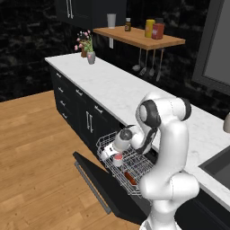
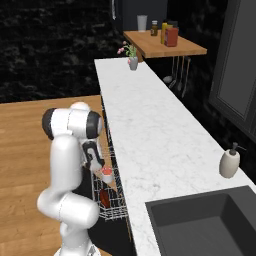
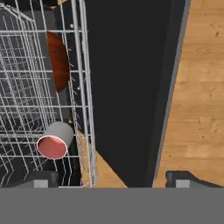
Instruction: Pick up the cup and bowl from the counter, place them in the dishwasher, and close the dishwasher door.
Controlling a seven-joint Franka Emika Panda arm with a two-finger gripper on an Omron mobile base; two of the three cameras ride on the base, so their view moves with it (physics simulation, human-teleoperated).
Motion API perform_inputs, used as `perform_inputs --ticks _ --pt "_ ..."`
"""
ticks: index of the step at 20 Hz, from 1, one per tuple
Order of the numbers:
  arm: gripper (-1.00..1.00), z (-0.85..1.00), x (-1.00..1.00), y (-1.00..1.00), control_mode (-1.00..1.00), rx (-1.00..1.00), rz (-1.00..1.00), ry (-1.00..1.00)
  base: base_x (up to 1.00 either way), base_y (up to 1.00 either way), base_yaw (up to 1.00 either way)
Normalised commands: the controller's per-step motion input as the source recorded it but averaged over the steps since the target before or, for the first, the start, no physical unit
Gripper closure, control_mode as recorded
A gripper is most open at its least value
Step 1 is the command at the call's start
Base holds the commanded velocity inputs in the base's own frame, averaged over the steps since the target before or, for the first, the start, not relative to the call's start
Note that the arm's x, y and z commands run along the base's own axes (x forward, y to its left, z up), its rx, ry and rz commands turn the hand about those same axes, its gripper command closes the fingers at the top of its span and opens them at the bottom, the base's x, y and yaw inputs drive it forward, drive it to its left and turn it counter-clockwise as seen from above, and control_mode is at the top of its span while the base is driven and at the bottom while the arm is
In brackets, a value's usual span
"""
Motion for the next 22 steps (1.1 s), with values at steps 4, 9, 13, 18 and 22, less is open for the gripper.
perform_inputs --ticks 4,9,13,18,22 --pt "-1.00 1.00 -0.30 0.30 -1.00 0.26 -0.11 -0.55 0.00 0.00 0.00" --pt "-1.00 1.00 -0.72 -0.20 -1.00 0.29 -0.05 -0.23 0.00 0.00 0.00" --pt "-1.00 1.00 -1.00 -0.87 -1.00 0.36 -0.02 0.00 0.00 0.00 0.00" --pt "-1.00 1.00 -1.00 -0.65 -1.00 0.39 -0.07 -0.02 0.00 0.00 0.00" --pt "-1.00 1.00 -0.82 -0.01 -1.00 0.47 -0.25 -0.05 0.00 0.00 0.00"
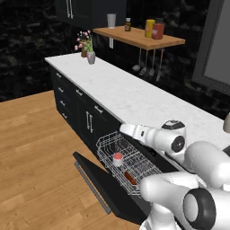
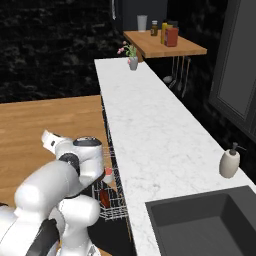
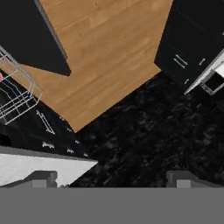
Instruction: Pick up the cup and bowl from the counter, place them in the dishwasher, and close the dishwasher door.
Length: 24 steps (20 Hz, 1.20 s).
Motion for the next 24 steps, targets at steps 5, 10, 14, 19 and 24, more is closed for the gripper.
perform_inputs --ticks 5,10,14,19,24 --pt "-1.00 1.00 -0.53 0.00 -1.00 0.49 -0.34 0.00 0.00 0.00 0.00" --pt "-1.00 1.00 -0.42 0.00 -1.00 0.54 -0.27 0.00 0.00 0.00 0.00" --pt "-1.00 1.00 -0.25 -0.03 -1.00 0.57 -0.11 0.08 0.00 0.00 0.00" --pt "-1.00 0.99 -0.02 -0.09 -1.00 0.76 0.00 0.31 0.00 0.00 0.00" --pt "-1.00 0.37 0.04 -0.36 -1.00 0.94 0.06 0.55 0.00 0.00 0.00"
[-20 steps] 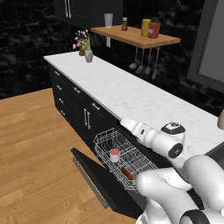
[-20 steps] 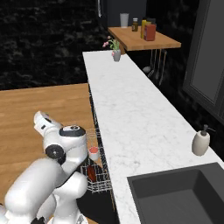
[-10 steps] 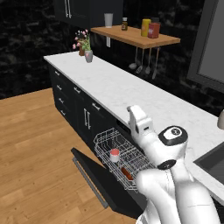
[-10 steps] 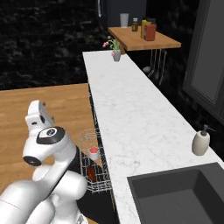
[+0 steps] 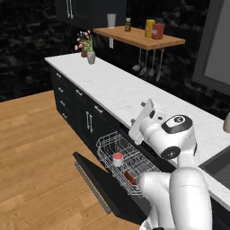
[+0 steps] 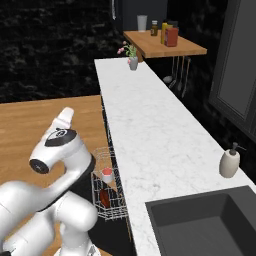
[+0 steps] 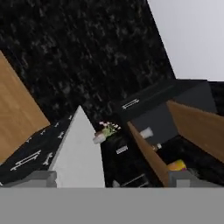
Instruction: Pick up the cup and bowl from the counter, place them in the dishwasher, and close the dishwasher door.
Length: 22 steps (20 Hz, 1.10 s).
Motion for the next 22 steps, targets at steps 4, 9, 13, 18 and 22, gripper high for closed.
perform_inputs --ticks 4,9,13,18,22 --pt "-1.00 0.02 0.00 -0.16 -1.00 0.96 0.21 0.56 0.00 0.00 0.00" --pt "-1.00 0.56 0.00 0.10 -1.00 0.75 0.15 0.41 0.00 0.00 0.00" --pt "-1.00 0.45 -0.03 0.14 -1.00 0.80 0.00 0.37 0.00 0.00 0.00" --pt "-1.00 0.83 0.00 0.14 -1.00 0.49 0.00 0.53 0.00 0.00 0.00" --pt "-1.00 0.89 0.00 0.01 -1.00 0.41 0.00 0.74 0.00 0.00 0.00"
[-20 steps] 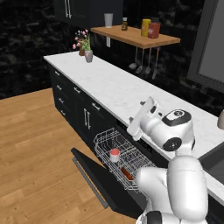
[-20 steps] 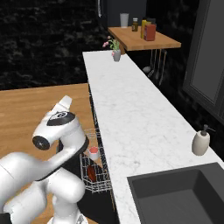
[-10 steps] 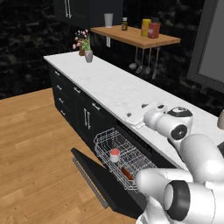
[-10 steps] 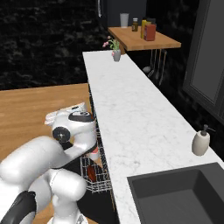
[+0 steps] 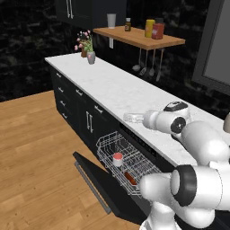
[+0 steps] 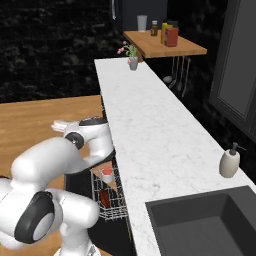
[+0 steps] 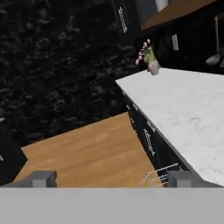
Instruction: Pick up the cup and bowl from the counter, place them in the dishwasher, and close the dishwasher door.
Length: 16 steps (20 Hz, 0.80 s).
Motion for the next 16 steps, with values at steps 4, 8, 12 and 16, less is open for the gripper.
perform_inputs --ticks 4,8,12,16 --pt "-1.00 0.16 -0.03 0.14 -1.00 0.26 -0.01 0.86 0.00 0.00 0.00" --pt "-1.00 -0.22 -0.16 0.23 -1.00 0.01 -0.03 0.67 0.00 0.00 0.00" --pt "-1.00 0.50 -0.36 0.32 -1.00 0.04 -0.01 0.21 0.00 0.00 0.00" --pt "-1.00 0.90 -0.33 0.43 -1.00 0.12 -0.07 -0.32 0.00 0.00 0.00"
